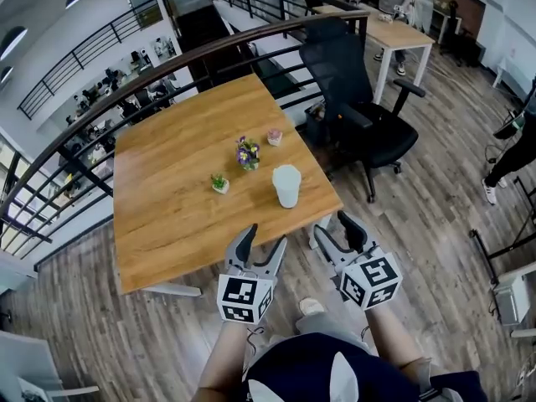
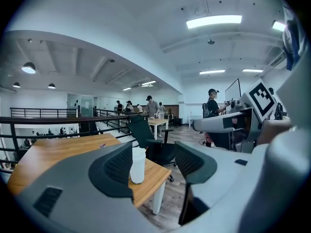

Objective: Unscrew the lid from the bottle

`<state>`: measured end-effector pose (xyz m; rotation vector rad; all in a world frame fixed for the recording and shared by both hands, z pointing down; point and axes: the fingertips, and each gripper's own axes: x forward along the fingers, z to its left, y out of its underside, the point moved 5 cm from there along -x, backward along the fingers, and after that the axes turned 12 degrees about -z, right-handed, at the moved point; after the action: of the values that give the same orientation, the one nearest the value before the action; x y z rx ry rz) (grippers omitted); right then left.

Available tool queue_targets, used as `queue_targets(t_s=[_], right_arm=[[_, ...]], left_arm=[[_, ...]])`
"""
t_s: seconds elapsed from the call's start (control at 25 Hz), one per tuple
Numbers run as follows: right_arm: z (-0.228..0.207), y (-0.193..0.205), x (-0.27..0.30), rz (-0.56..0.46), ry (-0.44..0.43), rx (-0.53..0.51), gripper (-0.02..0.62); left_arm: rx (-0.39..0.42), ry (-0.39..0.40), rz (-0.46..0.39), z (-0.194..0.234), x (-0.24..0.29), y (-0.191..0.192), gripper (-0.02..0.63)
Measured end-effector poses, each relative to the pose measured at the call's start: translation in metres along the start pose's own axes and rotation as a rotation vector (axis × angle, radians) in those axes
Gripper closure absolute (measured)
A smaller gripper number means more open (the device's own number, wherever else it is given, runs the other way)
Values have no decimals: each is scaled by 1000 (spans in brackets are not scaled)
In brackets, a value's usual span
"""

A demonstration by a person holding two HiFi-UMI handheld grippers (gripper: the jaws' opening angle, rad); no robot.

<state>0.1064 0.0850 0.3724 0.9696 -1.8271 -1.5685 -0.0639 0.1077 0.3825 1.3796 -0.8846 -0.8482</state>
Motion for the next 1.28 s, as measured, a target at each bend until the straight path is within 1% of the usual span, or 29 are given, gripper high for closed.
queue_targets(t_s=[0.08,0.24,0.36,0.48,0.6,0.8,0.88,0.96,1.04,1.16,1.28], right_arm=[[-9,4,7,42,-33,10,327],[-31,12,17,106,-94,12,303],[-46,17,30,154,-131,24,285],[-57,21,41,184,-162,14,282],[-64,26,49,197,-187,10,284],[-71,34,69,227,-194,9,282],[-73,37,77,242,-192,14,282],[-73,41,86,261,-192,16,280],[-73,47,99,287,-197,12,255],[-71,57,122,320,-211,2,238],[-70,67,141,357,-208,-15,214]], left_arm=[[10,-8,30,0,10,7,334],[17,-26,96,-5,32,25,314],[4,-44,104,-6,48,30,310],[-5,-69,114,-6,57,37,309],[-10,-85,154,-6,62,52,310],[-15,-107,197,8,71,70,310],[-4,-102,222,13,78,78,309],[21,-78,258,17,86,86,310],[39,-54,281,23,97,92,308],[28,-34,298,37,112,106,308],[34,7,340,47,126,125,304]])
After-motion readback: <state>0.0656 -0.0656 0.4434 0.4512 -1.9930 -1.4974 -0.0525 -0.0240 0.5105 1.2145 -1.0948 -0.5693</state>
